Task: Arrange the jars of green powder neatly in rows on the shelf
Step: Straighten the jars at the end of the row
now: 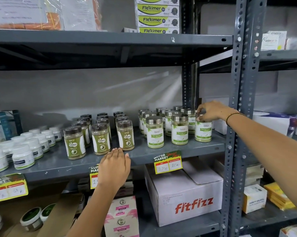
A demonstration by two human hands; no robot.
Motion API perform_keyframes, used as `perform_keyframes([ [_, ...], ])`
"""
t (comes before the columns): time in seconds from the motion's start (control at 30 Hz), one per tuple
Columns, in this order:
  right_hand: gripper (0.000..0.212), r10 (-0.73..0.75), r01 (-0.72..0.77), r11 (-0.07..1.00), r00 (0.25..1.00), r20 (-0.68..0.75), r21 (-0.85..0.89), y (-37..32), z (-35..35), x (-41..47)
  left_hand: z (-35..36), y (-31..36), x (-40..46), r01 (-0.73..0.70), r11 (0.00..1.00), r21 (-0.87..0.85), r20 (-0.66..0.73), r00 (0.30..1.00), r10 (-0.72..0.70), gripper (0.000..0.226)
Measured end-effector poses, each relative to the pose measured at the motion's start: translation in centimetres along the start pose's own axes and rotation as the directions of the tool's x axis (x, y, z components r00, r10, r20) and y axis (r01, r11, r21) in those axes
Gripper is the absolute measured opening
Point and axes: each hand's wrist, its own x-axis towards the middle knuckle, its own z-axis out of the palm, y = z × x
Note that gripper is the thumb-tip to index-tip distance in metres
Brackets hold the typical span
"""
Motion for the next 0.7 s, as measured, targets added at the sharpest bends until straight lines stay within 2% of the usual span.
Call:
perform_keyframes([
  [0.47,0.052,-0.014,0.012,0.998,0.999,0.033,0.063,0.4,0.2,0.0,-0.2,0.0,0.0,-0.004,1.0,0.001,0.014,1.0,0.004,0.054],
  [0.6,0.055,-0.114,0.134,0.979,0.985,-0.13,0.156,-1.3,0.4,0.0,-0.2,0.0,0.0,0.002,1.0,0.003,0.014,1.0,-0.002,0.054],
  [0.7,0.064,-0.23,0.247,0.952,0.967,-0.109,0.181,-3.6,0.5,-0.2,-0.2,0.0,0.0,0.003,1.0,0.007,0.014,1.0,-0.003,0.053],
])
